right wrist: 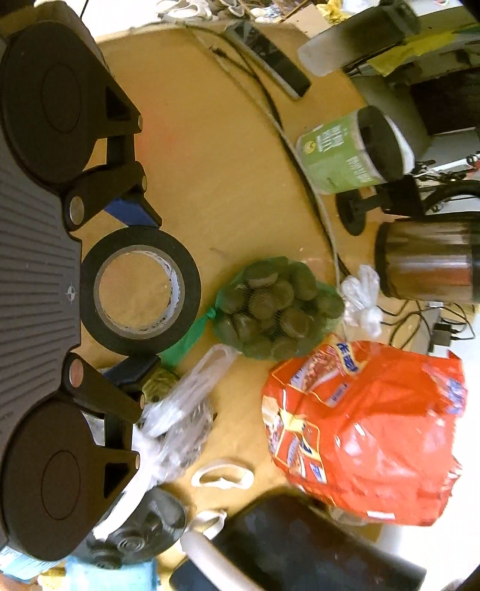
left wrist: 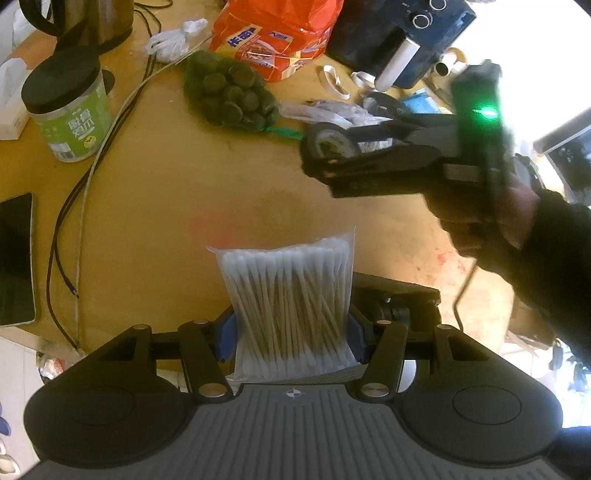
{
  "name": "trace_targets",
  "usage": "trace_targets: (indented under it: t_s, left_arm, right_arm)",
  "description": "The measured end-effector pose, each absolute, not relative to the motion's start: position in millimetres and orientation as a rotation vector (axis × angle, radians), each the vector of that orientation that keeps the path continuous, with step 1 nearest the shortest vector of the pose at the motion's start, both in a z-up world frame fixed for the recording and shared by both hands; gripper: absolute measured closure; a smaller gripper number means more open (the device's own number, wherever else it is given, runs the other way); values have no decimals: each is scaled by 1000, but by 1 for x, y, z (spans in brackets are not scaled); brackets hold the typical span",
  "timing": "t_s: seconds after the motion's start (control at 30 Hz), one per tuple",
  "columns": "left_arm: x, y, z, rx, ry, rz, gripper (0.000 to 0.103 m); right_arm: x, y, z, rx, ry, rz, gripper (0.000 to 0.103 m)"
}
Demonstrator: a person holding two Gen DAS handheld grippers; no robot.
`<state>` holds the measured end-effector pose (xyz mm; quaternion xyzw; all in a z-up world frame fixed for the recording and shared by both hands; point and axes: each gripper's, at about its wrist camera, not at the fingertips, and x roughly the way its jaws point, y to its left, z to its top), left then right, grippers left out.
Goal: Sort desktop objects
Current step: 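Carry the swab bag and the tape roll over the box with both tools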
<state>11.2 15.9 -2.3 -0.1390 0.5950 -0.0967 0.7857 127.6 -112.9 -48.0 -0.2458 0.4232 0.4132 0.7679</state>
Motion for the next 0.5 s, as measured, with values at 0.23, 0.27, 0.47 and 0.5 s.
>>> trace_targets:
  t_s: [0.23,0.27,0.47,0.5]
  left_arm:
    - [13,12,0,-277,1280,-239,47]
    - [14,11,1,-272,1279,-244,47]
    - [17,6,6,-241,1270,-271,47]
    - [18,6,7,-235,1269,-275,47]
  right_arm:
    - [109,-143,-11,-473,918,841,28]
    - [107,-148,-6,-461,921,827,28]
    - [95,-176,14,-367,958,703,28]
    - [93,-180,16,-354,967,680,28]
